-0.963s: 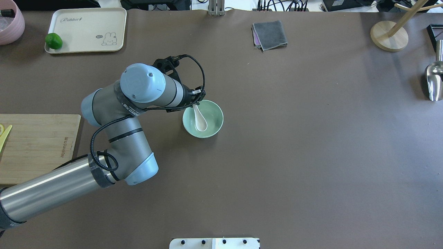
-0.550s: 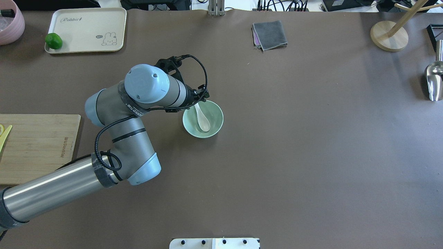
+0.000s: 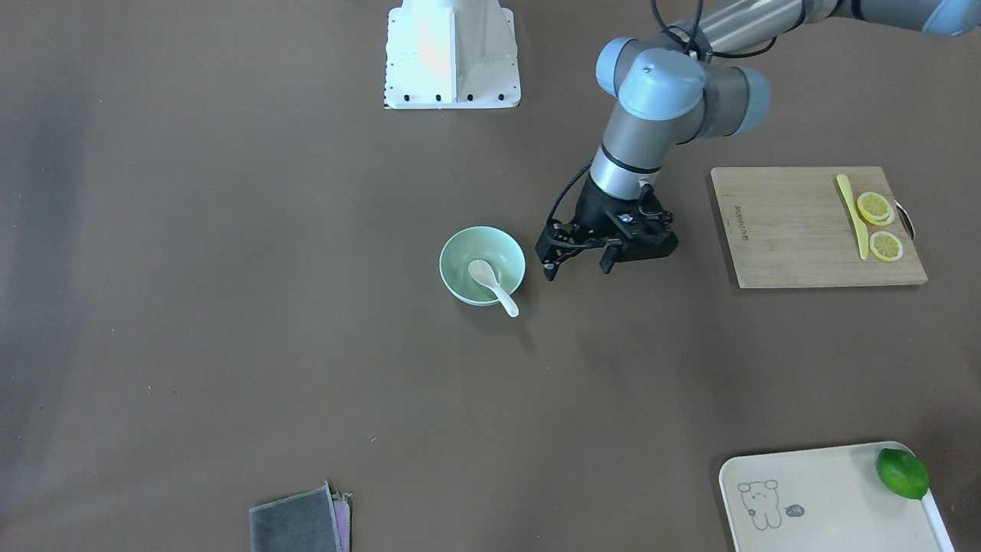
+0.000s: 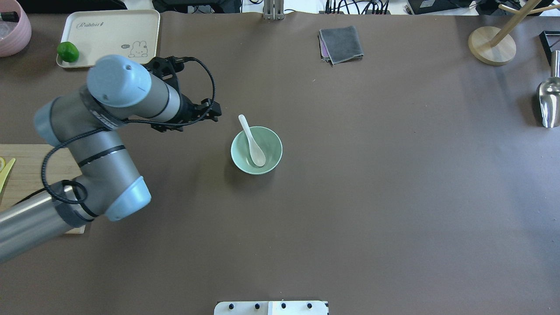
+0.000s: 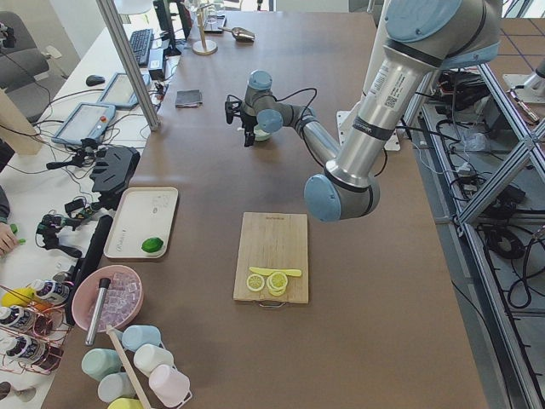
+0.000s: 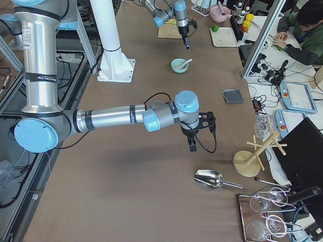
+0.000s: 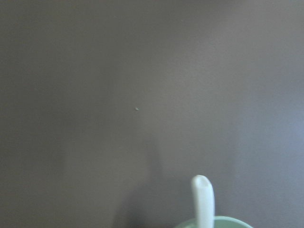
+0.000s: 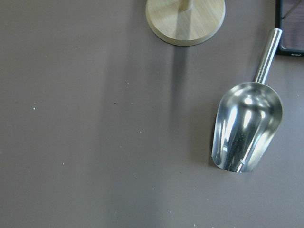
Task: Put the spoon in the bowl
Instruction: 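Open the left gripper and withdraw it from the bowl to rest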
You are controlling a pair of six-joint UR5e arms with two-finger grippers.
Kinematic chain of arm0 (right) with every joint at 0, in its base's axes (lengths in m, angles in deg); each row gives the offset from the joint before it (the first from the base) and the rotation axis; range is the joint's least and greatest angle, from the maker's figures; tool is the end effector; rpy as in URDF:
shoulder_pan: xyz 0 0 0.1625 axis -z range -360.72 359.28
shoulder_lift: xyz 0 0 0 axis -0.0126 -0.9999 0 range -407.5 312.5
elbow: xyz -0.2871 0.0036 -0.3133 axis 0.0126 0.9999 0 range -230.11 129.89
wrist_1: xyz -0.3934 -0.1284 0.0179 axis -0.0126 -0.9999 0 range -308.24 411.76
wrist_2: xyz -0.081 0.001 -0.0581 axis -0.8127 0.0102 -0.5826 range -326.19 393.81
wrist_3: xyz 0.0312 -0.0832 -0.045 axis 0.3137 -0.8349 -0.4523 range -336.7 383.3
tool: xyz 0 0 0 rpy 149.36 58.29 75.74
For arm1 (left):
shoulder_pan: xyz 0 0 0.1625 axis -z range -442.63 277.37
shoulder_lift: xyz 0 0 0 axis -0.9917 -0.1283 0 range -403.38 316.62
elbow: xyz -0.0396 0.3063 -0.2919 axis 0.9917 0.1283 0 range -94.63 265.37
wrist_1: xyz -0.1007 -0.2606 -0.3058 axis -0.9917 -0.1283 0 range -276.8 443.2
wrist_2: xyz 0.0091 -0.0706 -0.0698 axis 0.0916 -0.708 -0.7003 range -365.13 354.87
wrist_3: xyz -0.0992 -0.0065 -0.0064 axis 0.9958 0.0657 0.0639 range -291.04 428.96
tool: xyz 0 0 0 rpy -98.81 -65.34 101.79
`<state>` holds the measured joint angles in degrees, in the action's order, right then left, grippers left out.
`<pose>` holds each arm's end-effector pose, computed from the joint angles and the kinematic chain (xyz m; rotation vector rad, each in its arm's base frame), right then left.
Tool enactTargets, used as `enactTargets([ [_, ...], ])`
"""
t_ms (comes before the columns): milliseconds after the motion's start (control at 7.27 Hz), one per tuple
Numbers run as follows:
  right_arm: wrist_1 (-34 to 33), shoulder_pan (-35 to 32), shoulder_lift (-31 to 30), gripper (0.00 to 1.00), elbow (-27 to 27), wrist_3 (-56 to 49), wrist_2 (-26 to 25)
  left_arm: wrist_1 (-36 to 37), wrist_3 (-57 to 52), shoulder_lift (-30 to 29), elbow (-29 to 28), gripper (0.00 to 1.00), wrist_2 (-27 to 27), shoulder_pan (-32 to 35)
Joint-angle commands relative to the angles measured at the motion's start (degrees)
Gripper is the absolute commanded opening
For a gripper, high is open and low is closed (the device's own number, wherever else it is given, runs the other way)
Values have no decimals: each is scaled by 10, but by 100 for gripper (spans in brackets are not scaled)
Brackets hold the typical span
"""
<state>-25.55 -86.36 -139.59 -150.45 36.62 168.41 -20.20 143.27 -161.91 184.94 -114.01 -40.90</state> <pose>0.0259 -0.4944 0.5615 0.2243 -0.8130 0.0047 0.4159 -0.5064 0.2746 0.1590 0.9307 -0.2722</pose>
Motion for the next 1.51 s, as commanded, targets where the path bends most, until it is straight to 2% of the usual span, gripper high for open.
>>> enactTargets([
  [0, 0, -31, -37, 100, 0, -28, 2, 189, -281, 96, 121, 98, -44, 111],
  [138, -6, -50, -49, 100, 7, -84, 5, 229, -435, 131, 125, 98, -86, 196],
  [275, -27, -72, -59, 100, 2, -117, 12, 232, -577, 176, 114, 98, -132, 288],
  [413, -59, -87, -58, 100, 1, -161, 14, 235, -710, 213, 90, 98, -156, 372],
  [550, -127, -108, -54, 100, 1, -227, 13, 233, -812, 233, 56, 98, -177, 441],
  [688, -189, -111, -47, 100, 0, -272, 11, 233, -891, 245, 36, 98, -176, 479],
  [826, -227, -123, -41, 100, -1, -300, 12, 232, -909, 263, 22, 98, -180, 500],
  [963, -225, -134, -48, 100, -1, -301, 10, 219, -903, 304, 13, 98, -179, 499],
  [1101, -224, -133, -60, 100, 5, -294, 7, 168, -902, 325, 5, 98, -179, 499],
  [1376, -209, -132, -63, 100, 6, -288, 7, 153, -843, 356, 22, 98, -195, 499],
])
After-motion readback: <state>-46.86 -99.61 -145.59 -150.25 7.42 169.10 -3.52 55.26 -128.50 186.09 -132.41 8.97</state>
